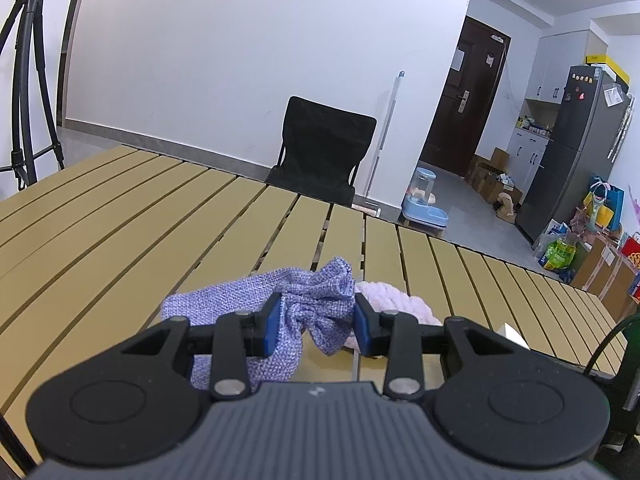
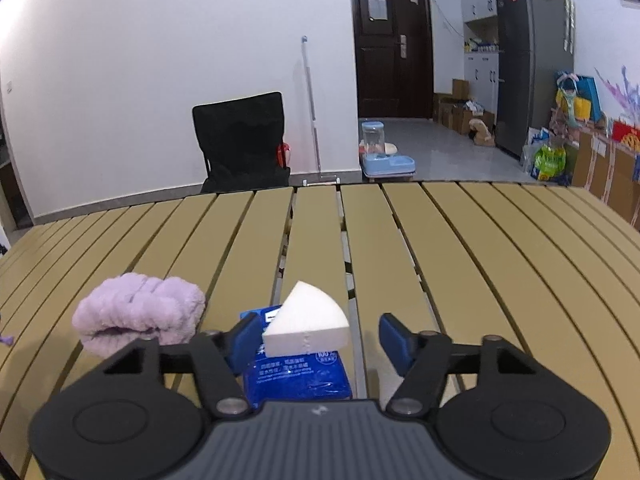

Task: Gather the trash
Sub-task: 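Grasp the white tissue on the blue tissue pack with the right tool while left tool holds the pouch, then lift the pouch and white tissue with both tools away from the table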

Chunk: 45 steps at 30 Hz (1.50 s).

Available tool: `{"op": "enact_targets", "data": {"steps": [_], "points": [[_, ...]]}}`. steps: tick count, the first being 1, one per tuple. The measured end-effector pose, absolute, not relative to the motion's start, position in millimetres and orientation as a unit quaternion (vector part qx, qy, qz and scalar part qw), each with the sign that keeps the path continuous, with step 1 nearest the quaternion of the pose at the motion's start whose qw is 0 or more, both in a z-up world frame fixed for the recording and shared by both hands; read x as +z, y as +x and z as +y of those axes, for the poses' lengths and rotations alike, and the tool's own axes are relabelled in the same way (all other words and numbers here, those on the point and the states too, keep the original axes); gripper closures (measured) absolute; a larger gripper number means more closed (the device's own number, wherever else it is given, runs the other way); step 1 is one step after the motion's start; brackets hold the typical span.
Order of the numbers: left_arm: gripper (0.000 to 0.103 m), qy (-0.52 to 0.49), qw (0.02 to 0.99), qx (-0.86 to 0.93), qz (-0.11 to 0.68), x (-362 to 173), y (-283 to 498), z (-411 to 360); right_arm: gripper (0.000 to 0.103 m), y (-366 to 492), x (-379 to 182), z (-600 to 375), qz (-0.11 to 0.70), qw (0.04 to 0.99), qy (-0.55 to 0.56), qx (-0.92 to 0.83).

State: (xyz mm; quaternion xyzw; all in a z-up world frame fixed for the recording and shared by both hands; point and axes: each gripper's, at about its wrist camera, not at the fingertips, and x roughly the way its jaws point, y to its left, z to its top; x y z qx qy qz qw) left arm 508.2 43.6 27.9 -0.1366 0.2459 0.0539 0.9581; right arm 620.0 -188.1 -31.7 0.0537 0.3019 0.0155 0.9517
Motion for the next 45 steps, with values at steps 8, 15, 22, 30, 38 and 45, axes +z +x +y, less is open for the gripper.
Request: {"op": "enact_targets", "data": {"steps": [8,15,22,30,38,45], "points": [[0.067,-0.131,0.958,0.054,0.251,29,511,39,0.070,614,-29,-187,0.288,0.956,0.055,0.027],[0.067,-0.127,0.958,0.056,0.250,32,509,39,0.072,595,-21,-184,0.267,0.962,0.050,0.041],[0.067,-0.122,0.961,0.057,0.243,36,502,42,0.072,566,-8,-179,0.244,0.966,0.064,0.062],[0.067,-0.119,0.964,0.050,0.233,40,487,44,0.072,520,10,-181,0.219,0.971,0.052,0.078],[0.066,-0.113,0.968,0.039,0.222,42,465,45,0.072,471,27,-193,0.203,0.975,0.047,0.083],[0.066,-0.117,0.970,0.026,0.210,46,430,44,0.072,429,40,-197,0.192,0.977,0.039,0.087]]}}
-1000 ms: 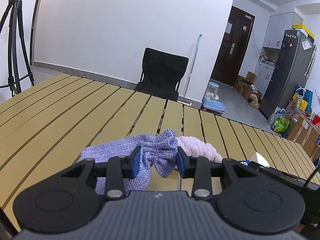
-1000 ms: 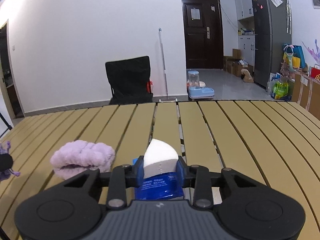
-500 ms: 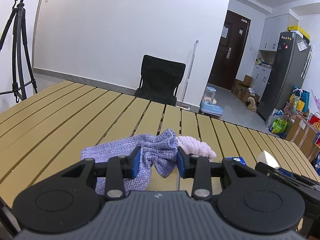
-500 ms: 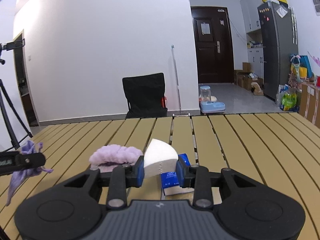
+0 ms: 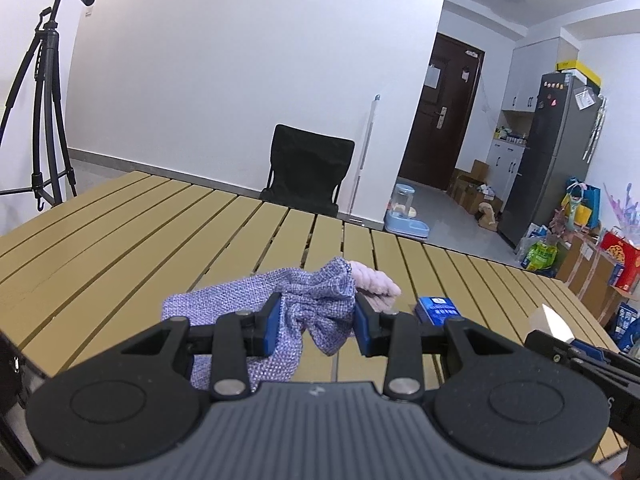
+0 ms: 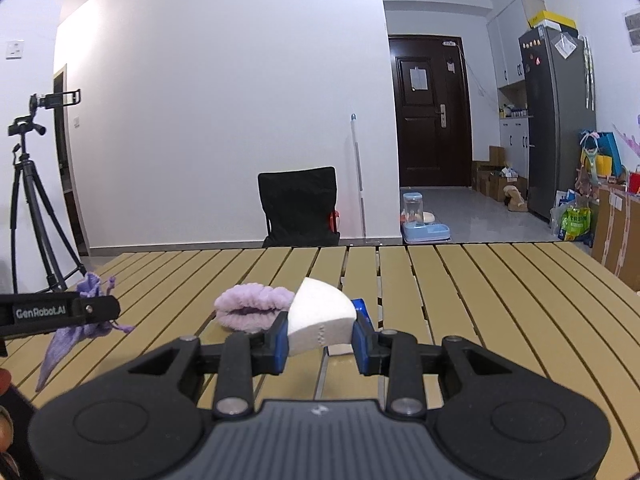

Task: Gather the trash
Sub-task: 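Lift the pouch and white tissue with both tools away from the table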

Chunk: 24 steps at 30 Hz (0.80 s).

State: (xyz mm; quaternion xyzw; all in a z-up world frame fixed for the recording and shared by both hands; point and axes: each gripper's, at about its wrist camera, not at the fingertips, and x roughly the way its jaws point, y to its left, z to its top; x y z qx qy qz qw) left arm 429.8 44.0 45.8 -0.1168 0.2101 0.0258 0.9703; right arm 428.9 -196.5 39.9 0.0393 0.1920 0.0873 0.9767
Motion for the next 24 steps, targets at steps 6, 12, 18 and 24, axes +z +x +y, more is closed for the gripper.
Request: {"op": "enact_targets", "data": {"steps": [6,12,18,24], "points": [[0.066,-0.112,0.971,0.014,0.209,45,401,42,0.072,392,45,-196,0.190,0.977,0.034,0.096],[0.066,-0.102,0.970,0.008,0.220,39,377,38,0.072,358,47,-195,0.189,0.976,0.034,0.102],[0.066,-0.091,0.971,0.006,0.220,39,343,33,0.072,325,45,-197,0.194,0.974,0.040,0.109],[0.066,-0.079,0.971,0.006,0.224,37,313,29,0.072,289,41,-197,0.195,0.973,0.038,0.114]]}}
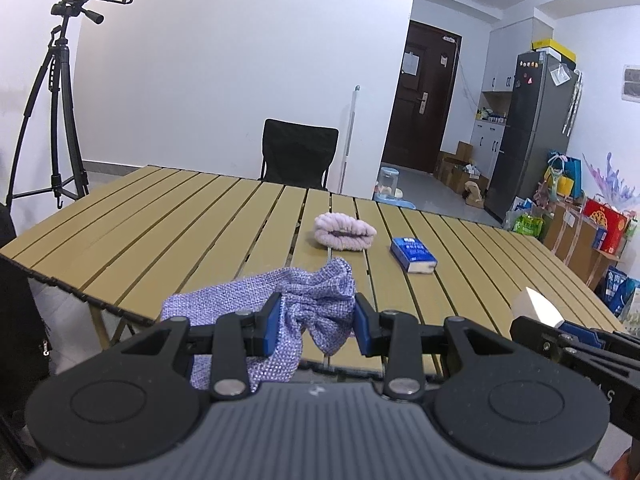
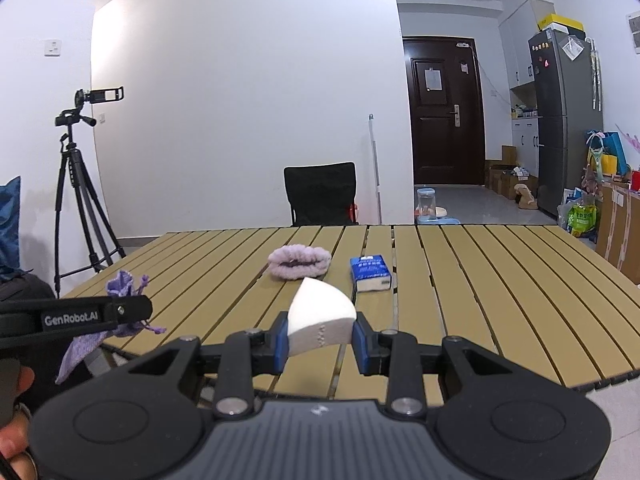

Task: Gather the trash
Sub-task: 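Lift the pouch and white tissue with both tools away from the table, then carry the lilac pouch and white tissue with both tools over the black bin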

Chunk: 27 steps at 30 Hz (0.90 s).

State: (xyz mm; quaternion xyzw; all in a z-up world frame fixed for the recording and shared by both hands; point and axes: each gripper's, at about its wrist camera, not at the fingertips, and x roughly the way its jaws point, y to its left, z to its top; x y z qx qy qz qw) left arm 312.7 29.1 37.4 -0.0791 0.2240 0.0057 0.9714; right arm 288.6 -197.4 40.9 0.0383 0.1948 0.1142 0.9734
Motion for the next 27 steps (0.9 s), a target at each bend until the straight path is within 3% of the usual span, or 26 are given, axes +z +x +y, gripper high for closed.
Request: {"op": "enact_targets", "data": {"steps": [27], "points": [[0.066,-0.049,0.935,0.001,0.352,-50,230,21,0.072,199,-59,-204,0.297,0.948,0.044,0.110]]}}
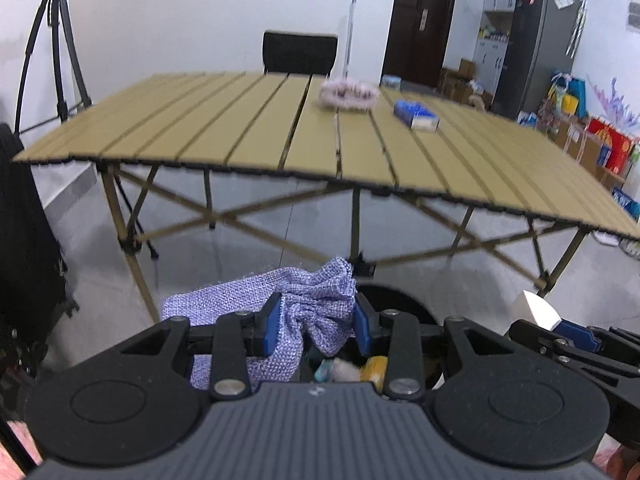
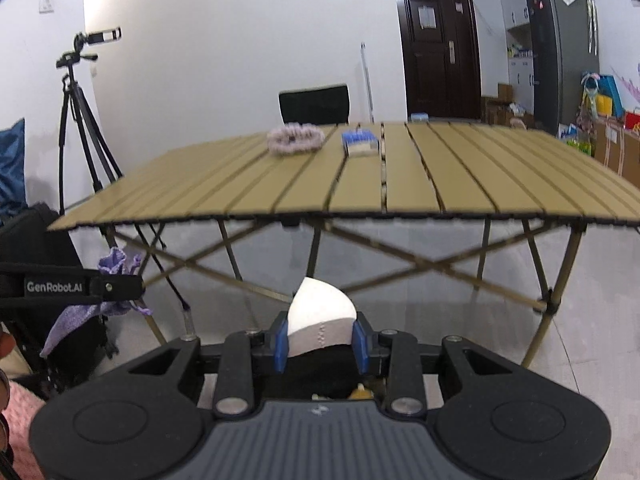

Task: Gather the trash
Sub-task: 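Carry the lilac pouch and white tissue with both tools over the black bin, then lower the left tool into the bin and open it to drop the pouch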

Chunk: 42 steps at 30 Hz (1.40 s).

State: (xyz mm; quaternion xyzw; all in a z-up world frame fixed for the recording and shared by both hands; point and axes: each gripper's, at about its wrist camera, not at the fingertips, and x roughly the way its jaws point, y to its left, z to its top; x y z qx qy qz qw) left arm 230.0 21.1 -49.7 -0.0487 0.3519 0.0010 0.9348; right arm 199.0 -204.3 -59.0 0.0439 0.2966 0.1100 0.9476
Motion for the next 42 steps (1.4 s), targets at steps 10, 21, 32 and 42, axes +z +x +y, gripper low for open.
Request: {"op": "enact_targets", "data": {"steps": [10,21,32,42], "points": [[0.066,-0.037,0.910,0.008,0.412,-106,235,18,0.072,199,-120,-202,0.358,0.926,0.048,0.107],[0.066,-0.039,0.868,0.011,0.495,-174,259,26,0.072,208,-170,-198,0.411,0.906,0.031,0.097],[0.067,-0.033,0.849,0.015,0.526,-196,275,26,0.072,229,-199,-223,0.454,0.887,0.062,0.062],[0.066,-0.015,0.849,0.009,0.528,-191,288,10,0.072,237,-212,-238,0.465,0.880,0.080,0.044]]}}
